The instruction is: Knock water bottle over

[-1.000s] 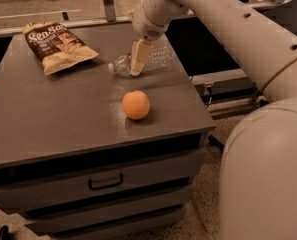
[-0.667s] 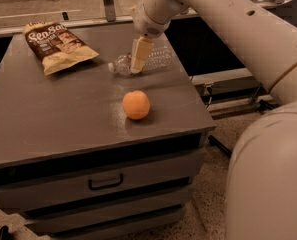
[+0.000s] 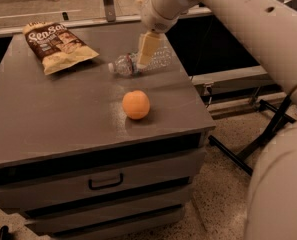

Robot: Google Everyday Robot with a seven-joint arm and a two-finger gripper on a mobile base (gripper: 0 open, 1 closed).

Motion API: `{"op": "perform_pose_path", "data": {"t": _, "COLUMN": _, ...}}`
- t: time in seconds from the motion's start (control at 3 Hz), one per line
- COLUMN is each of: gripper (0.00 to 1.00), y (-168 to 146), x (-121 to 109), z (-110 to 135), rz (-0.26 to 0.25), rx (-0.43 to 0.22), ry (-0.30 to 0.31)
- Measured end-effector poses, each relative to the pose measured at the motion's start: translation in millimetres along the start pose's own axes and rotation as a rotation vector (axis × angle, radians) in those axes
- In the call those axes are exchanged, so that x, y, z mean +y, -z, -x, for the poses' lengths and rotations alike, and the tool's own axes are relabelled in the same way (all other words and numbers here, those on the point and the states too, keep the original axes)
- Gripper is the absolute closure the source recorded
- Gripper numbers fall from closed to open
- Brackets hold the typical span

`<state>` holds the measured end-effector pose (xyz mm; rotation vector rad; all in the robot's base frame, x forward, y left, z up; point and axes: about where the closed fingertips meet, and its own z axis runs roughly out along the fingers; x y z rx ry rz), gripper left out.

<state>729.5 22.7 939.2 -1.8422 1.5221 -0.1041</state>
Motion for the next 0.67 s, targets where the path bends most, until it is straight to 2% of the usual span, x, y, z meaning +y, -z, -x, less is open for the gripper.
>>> {"op": "perform_pose_path", "data": {"t": 0.33, "gripper": 0.00, "y": 46.0, "x": -10.9, "z": -18.7, "rz": -0.081, "rx": 0.051, "ry": -0.041}}
{"op": "perform_pose_path", "data": {"t": 0.67, "gripper": 0.00, "y": 45.9, "x": -10.8, "z": -18.7, "rz": -0.081, "rx": 0.051, "ry": -0.041}}
